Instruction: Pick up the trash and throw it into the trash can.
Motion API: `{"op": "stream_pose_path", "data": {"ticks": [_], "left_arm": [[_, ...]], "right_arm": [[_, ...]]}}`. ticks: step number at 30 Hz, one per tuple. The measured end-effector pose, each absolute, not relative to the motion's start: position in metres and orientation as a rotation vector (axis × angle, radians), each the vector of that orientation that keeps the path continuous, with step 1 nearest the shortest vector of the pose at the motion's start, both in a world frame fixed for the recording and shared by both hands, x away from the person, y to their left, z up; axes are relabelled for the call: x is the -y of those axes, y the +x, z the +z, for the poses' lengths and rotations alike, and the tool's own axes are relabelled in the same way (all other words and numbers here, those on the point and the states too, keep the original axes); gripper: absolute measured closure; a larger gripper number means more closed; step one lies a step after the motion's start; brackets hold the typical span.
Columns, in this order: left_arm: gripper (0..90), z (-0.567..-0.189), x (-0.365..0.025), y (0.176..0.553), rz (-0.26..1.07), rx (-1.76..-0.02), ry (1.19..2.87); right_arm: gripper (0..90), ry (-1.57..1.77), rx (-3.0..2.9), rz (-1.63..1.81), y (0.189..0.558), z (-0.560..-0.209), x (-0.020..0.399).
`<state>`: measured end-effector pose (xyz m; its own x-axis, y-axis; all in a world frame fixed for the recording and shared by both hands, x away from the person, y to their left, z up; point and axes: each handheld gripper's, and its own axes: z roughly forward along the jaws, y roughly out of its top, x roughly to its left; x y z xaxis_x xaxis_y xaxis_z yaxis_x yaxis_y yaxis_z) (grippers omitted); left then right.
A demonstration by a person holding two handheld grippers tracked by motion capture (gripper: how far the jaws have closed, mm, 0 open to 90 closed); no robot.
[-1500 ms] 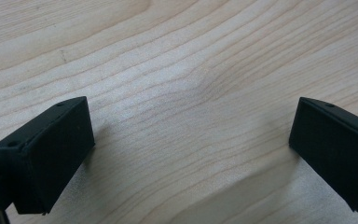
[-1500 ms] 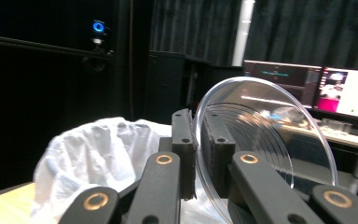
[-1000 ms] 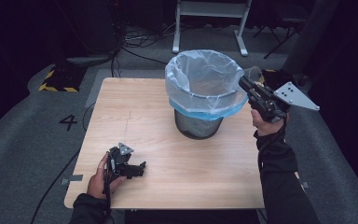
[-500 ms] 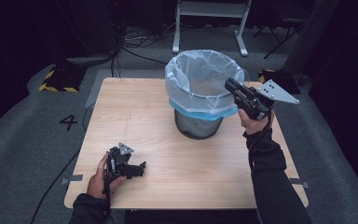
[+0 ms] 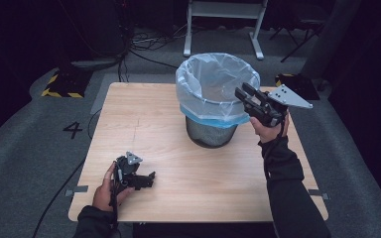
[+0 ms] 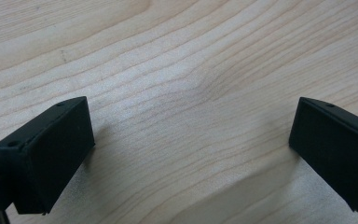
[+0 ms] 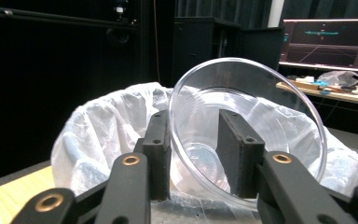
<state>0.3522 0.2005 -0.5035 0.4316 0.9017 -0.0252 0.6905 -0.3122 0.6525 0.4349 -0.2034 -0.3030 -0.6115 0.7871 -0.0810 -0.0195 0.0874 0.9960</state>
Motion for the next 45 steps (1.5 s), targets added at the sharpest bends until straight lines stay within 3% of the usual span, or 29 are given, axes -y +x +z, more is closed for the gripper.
{"op": "stream_pose_path", "data": {"ticks": [1,2,9,15,28,45], "left_arm": [[0.0,-0.504,-0.201,0.352,0.466,-1.336,2.098],[0.0,-0.504,-0.201,0.352,0.467,-1.336,2.098],[0.0,-0.504,-0.201,0.352,0.466,-1.335,2.098],[0.0,-0.504,-0.201,0.352,0.466,-1.336,2.098],[0.0,-0.504,-0.201,0.352,0.466,-1.336,2.098],[0.0,-0.503,-0.201,0.352,0.465,-1.336,2.098]], "right_arm": [[61.4,0.761,-1.723,1.594,0.435,-0.303,0.203],[55.5,0.772,-1.707,1.584,0.436,-0.303,0.203],[49.6,0.756,-1.721,1.581,0.435,-0.302,0.203],[35.8,0.735,-1.734,1.576,0.433,-0.299,0.202],[33.2,0.713,-1.799,1.482,0.427,-0.3,0.196],[28.5,0.792,-1.791,1.505,0.408,-0.299,0.23]]}}
